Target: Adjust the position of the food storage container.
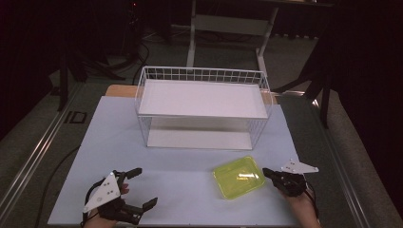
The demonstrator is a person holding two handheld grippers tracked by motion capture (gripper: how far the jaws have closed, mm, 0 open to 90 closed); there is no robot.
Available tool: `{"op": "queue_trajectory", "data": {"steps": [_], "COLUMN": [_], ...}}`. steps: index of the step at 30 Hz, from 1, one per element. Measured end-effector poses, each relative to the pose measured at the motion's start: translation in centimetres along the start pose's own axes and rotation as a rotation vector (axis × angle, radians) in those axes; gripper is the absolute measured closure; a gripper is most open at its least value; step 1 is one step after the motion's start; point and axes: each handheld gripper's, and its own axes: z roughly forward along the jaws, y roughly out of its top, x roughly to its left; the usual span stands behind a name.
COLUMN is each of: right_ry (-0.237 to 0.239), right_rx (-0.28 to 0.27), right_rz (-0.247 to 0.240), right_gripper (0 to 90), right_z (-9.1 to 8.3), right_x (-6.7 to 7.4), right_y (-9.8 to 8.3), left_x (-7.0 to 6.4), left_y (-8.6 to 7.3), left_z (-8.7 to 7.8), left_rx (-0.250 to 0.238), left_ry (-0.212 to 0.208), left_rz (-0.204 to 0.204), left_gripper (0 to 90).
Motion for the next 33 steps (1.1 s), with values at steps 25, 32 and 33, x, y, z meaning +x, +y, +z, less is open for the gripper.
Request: {"op": "queue_trajectory", "data": {"steps": [25, 32, 33], "right_ry": [0.125, 0.18, 0.183], "right_rx": [0.03, 0.051, 0.055], "right_rz": [-0.043, -0.079, -0.082], "right_gripper": [90.0, 90.0, 90.0], "right_z": [1.1, 2.1, 2.2], "right_x": [2.4, 3.7, 3.9], "right_y": [0.7, 1.5, 1.6], "left_x": [-0.1, -0.1, -0.1], "left_y": [-0.1, -0.1, -0.1], "left_z": [0.3, 0.4, 0.4], "left_rx": [0.009, 0.013, 0.013], "left_ry": [-0.008, -0.007, -0.008], "left_rz": [0.0, 0.0, -0.003], "left_gripper": [1.9, 1.9, 1.9]}}
